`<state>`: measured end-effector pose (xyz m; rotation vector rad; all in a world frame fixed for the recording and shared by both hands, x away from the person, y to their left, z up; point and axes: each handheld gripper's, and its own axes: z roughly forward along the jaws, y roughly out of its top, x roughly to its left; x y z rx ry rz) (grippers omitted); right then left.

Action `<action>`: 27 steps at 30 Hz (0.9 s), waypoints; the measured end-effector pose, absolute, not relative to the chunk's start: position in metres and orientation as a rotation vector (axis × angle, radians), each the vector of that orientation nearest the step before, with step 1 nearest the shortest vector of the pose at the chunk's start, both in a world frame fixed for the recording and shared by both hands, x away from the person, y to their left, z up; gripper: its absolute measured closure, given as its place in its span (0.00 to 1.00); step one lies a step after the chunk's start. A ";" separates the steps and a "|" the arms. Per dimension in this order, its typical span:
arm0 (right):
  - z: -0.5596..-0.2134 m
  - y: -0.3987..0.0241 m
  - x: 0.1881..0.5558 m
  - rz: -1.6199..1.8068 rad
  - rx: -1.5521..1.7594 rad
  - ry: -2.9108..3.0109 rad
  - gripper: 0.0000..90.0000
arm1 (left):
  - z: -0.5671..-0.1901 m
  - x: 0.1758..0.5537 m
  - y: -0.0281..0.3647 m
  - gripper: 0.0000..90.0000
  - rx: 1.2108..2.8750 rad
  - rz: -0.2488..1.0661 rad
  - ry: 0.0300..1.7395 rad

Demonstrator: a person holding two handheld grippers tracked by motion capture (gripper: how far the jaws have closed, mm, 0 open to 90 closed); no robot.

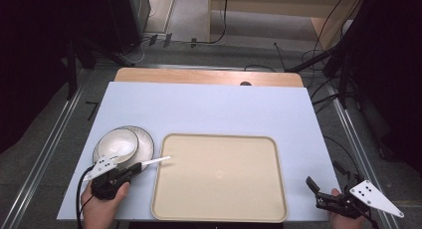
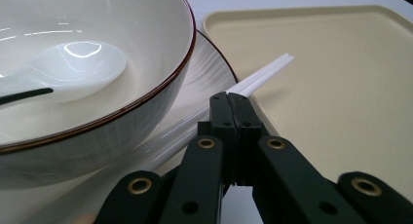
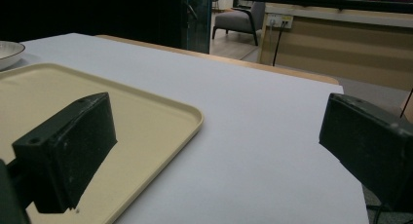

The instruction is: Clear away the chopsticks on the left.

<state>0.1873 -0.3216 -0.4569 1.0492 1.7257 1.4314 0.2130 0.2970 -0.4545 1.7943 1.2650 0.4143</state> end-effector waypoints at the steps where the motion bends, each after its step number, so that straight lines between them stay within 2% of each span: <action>1: -0.457 -0.322 0.187 1.431 1.049 1.726 0.00 | -0.454 0.213 0.297 1.00 1.794 0.414 1.265; 14: -0.457 -0.321 0.187 1.431 1.050 1.721 0.00 | -0.456 0.225 0.287 1.00 1.792 0.425 1.284; 27: -0.456 -0.321 0.186 1.430 1.046 1.725 0.00 | -0.458 0.229 0.274 1.00 1.776 0.508 1.361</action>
